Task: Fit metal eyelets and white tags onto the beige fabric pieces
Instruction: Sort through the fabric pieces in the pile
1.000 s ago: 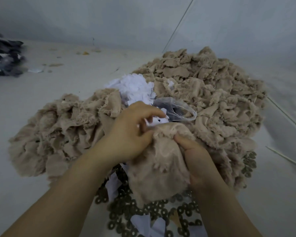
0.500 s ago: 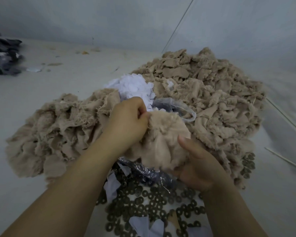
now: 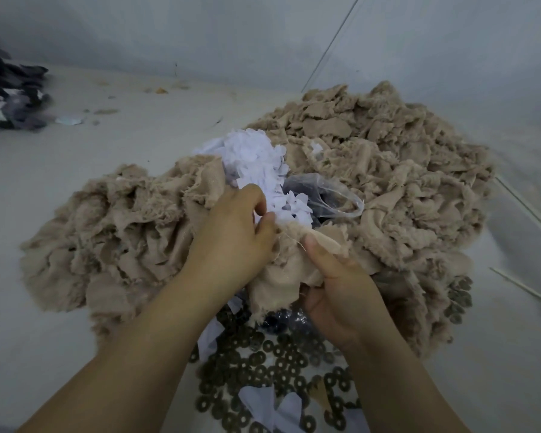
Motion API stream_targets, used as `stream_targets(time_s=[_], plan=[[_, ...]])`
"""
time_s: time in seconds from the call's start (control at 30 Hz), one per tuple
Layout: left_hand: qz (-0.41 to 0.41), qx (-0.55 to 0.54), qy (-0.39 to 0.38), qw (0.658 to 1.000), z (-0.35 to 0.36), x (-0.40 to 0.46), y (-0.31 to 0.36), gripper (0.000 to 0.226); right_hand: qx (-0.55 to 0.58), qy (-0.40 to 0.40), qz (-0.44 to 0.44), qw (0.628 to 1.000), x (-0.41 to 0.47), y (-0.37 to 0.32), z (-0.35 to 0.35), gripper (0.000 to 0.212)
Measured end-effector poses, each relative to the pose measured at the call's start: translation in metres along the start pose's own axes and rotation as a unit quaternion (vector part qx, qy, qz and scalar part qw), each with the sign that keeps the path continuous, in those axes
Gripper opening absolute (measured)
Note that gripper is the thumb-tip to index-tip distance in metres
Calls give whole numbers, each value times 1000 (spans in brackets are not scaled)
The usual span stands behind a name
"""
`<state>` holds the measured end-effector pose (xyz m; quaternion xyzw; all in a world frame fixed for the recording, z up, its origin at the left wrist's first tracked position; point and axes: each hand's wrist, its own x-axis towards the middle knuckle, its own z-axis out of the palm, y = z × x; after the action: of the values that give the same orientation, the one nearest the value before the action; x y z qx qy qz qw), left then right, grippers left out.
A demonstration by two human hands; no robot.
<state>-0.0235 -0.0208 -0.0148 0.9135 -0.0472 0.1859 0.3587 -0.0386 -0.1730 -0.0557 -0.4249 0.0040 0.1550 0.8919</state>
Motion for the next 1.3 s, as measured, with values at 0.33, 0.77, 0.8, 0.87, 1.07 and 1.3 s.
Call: stream_targets(time_s=[0.33, 0.77, 0.8, 0.87, 1.07, 1.3], plan=[[-25, -180, -15, 983, 10, -18, -4, 19, -8, 29, -5, 1000, -8, 0, -1, 43], [44, -148, -18, 988, 12, -28, -4, 19, -43, 63, -42, 996, -9, -2, -2, 39], [36, -163, -10, 986, 12, -28, -4, 13, -44, 59, -44, 996, -10, -2, -2, 39], [15, -182, -14, 983, 13, -28, -3, 12, -61, 45, -50, 996, -11, -1, -1, 41], [-60, -270, -31, 960, 15, -26, 1, 17, -52, 49, -23, 997, -11, 6, 6, 35], [-79, -305, -91, 945, 21, -28, 2, 29, 44, 62, 101, 992, -11, 1, 9, 43]])
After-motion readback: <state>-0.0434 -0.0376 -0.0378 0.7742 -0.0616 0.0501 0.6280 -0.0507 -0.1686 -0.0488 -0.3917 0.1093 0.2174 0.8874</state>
